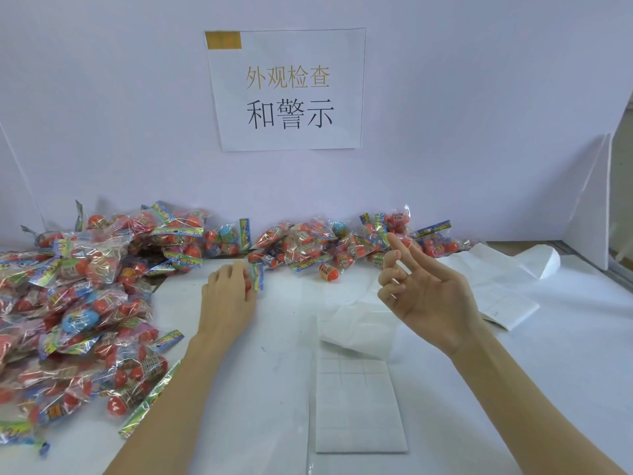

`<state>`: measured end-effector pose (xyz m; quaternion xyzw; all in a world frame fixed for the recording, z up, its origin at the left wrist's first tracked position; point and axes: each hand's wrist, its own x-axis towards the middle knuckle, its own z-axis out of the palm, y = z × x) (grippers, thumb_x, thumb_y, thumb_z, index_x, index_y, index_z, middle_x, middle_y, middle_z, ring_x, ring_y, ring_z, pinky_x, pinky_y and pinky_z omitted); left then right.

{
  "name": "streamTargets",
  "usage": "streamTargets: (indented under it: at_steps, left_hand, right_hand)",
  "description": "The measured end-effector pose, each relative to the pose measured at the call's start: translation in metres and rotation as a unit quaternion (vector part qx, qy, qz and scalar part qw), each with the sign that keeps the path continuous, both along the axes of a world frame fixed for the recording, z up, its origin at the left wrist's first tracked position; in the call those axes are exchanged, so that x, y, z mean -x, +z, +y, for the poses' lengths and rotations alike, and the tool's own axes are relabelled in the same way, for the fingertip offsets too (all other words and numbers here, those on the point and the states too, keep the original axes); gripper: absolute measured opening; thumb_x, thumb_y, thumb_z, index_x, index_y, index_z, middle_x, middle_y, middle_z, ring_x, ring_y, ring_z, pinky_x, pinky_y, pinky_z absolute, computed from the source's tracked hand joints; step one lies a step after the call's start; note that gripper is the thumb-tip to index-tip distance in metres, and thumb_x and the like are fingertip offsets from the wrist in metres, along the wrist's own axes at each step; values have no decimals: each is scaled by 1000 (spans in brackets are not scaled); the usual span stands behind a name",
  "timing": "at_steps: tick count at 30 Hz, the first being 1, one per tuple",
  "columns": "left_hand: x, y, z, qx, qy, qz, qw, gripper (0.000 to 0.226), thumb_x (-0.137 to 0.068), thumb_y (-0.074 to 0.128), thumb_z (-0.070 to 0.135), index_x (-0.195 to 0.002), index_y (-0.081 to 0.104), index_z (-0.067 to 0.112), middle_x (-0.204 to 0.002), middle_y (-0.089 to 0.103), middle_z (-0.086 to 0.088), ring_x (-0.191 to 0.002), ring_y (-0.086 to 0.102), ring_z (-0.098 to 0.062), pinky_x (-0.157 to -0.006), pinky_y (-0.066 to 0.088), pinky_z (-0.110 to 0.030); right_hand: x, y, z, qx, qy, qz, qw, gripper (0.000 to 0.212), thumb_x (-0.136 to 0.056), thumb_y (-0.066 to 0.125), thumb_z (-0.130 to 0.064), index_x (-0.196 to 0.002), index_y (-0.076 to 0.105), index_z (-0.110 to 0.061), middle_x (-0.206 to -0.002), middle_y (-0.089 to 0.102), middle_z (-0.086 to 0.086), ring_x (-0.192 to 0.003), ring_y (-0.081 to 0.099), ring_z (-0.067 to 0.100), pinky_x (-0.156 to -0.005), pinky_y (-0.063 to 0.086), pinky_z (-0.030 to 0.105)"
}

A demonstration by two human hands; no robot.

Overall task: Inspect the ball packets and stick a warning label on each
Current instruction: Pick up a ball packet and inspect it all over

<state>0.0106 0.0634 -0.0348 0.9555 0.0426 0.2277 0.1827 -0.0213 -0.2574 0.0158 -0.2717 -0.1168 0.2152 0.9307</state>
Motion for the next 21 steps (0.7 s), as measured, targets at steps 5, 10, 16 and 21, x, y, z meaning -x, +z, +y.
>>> streamTargets:
  at_steps: [5, 10, 16, 21]
  left_hand:
    - [13, 28, -29, 255, -87, -72, 960, 14, -111, 44, 29, -104, 53, 21, -83, 66, 11, -74, 63, -11, -64, 44, -21]
    - [29, 49, -70, 605, -173, -8, 777, 25, -112, 43, 19, -95, 60, 13, -80, 67, 3, -64, 64, -10, -57, 52, -29]
    - [43, 51, -94, 700, -253, 56, 666, 25, -111, 46, 24, -114, 68, 12, -101, 76, -5, -87, 71, -16, -69, 64, -40]
    - [47, 50, -99, 706, -274, 69, 649, 28, -111, 43, 15, -133, 59, 10, -120, 73, -11, -102, 70, -25, -76, 63, -46]
  right_hand:
    - [-2, -1, 2, 3, -12, 23, 1000, 49, -85, 83, -18, -132, 71, -14, -98, 64, 0, -77, 57, 14, -65, 48, 25]
    - [2, 2, 9, 94, -53, 13, 994, 44, -93, 72, -24, -137, 69, -17, -135, 66, 15, -105, 67, 24, -86, 56, 29]
    - [9, 1, 24, 273, -67, -128, 951, 50, -97, 61, -40, -144, 60, -22, -144, 64, 9, -124, 64, 20, -114, 46, 36]
    - [10, -5, 28, 298, -68, -140, 942, 37, -101, 67, -21, -135, 66, -9, -131, 69, 22, -122, 66, 41, -108, 54, 43]
